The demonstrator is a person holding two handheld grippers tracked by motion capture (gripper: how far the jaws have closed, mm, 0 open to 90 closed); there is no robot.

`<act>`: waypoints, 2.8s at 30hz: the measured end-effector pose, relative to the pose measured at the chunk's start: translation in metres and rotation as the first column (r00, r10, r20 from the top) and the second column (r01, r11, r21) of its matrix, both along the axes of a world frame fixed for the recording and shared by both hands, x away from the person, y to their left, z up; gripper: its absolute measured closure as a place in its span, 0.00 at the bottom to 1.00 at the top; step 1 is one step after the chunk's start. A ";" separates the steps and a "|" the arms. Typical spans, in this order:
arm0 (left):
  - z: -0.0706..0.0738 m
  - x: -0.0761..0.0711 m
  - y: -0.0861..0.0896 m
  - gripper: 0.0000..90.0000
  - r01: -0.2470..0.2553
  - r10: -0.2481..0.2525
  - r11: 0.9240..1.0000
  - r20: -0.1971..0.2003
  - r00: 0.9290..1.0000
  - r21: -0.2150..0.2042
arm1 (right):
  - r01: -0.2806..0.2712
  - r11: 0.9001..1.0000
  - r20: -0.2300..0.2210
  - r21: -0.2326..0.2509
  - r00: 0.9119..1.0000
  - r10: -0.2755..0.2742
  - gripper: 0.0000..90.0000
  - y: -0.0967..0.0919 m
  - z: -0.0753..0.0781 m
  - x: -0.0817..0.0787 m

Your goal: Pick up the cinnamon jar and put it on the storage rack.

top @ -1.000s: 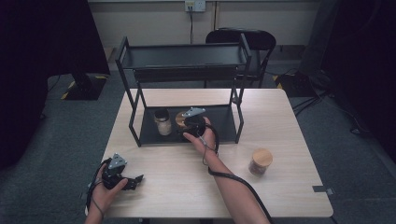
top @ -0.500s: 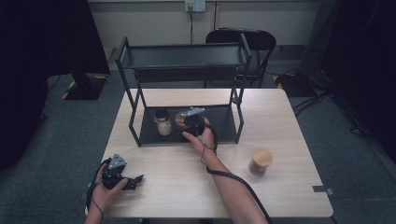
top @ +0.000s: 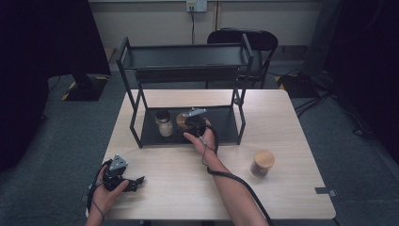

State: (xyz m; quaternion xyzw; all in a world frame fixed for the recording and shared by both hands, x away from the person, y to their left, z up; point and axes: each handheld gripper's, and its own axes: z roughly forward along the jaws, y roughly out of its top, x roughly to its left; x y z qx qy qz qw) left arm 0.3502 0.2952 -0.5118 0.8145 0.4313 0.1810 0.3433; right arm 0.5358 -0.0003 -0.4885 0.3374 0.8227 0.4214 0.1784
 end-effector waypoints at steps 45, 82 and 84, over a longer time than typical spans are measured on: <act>0.000 0.000 0.000 0.00 0.000 0.000 1.000 0.000 1.000 -0.001 | 0.043 0.997 -0.059 0.058 0.997 -0.039 0.01 -0.009 0.004 -0.003; 0.000 0.000 0.000 0.00 0.000 0.000 1.000 0.000 1.000 0.000 | 0.045 0.994 -0.087 0.099 0.996 -0.036 0.02 -0.029 0.001 -0.038; 0.000 0.000 0.000 0.00 0.000 0.000 1.000 0.000 1.000 0.000 | 0.039 0.994 -0.091 0.102 0.995 -0.030 0.02 -0.029 0.001 -0.040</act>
